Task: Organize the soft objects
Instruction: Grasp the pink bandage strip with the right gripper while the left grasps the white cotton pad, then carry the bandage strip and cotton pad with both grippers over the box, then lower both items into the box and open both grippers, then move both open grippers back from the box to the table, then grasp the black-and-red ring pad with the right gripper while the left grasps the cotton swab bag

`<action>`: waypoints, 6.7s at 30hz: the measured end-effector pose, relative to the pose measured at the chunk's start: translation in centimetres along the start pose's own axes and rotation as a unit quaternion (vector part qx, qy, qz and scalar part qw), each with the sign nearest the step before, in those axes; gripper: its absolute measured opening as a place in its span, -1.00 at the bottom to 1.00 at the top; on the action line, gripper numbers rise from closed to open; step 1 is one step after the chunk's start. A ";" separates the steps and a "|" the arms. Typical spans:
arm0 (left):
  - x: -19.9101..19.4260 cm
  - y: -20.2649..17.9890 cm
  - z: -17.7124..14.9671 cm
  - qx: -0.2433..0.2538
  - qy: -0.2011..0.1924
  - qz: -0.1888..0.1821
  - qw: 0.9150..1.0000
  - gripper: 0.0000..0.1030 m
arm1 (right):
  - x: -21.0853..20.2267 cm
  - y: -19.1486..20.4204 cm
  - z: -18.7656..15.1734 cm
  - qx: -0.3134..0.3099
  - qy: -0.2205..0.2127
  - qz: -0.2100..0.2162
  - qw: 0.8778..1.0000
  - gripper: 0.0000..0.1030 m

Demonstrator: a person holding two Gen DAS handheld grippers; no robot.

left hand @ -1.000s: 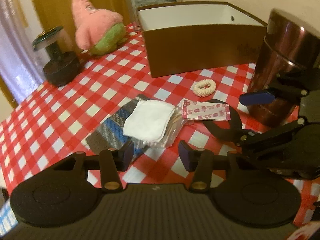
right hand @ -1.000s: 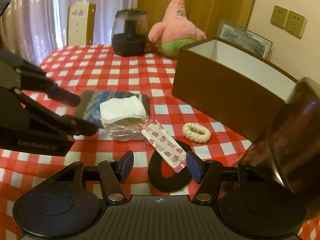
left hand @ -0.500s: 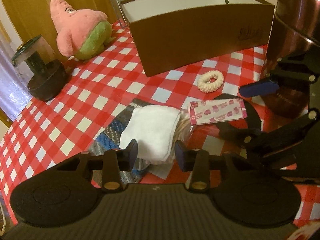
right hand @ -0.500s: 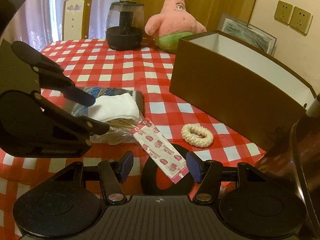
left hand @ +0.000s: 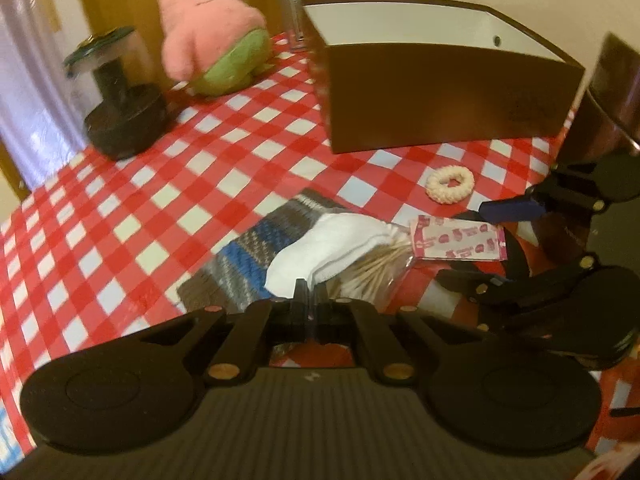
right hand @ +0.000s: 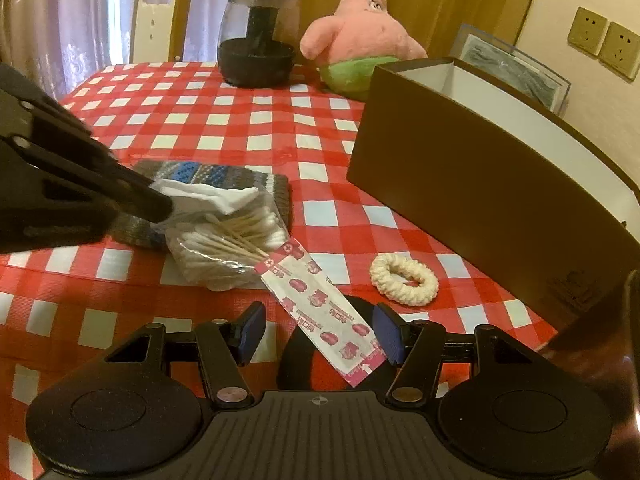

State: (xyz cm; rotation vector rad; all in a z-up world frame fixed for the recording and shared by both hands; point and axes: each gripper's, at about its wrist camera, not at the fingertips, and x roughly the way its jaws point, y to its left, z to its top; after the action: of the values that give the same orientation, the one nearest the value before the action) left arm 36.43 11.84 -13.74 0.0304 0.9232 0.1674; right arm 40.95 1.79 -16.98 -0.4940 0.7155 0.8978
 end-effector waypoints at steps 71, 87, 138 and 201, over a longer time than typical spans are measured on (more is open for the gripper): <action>-10.4 -8.1 2.0 -0.045 -0.040 -0.085 0.995 -0.97 | -23.4 -12.6 -12.5 0.251 -0.003 0.048 0.967 -0.97; -10.5 -7.9 7.4 -0.034 -0.091 -0.056 0.994 -0.97 | -25.6 -21.4 -10.0 0.273 -0.072 0.006 0.959 -0.97; 9.1 -6.4 26.7 -0.075 -0.041 -0.050 0.995 -0.37 | -1.5 -35.3 7.7 0.244 -0.110 0.050 0.962 0.24; -20.2 1.6 -7.5 -0.094 -0.061 -0.050 0.992 -0.04 | -21.4 2.5 -7.6 0.283 -0.051 0.012 0.958 0.24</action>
State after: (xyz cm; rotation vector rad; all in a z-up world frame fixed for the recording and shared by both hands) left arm 18.30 9.93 -2.19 -0.1788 0.7810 0.1566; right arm 27.18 -13.11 -6.55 0.0701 0.8430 0.6917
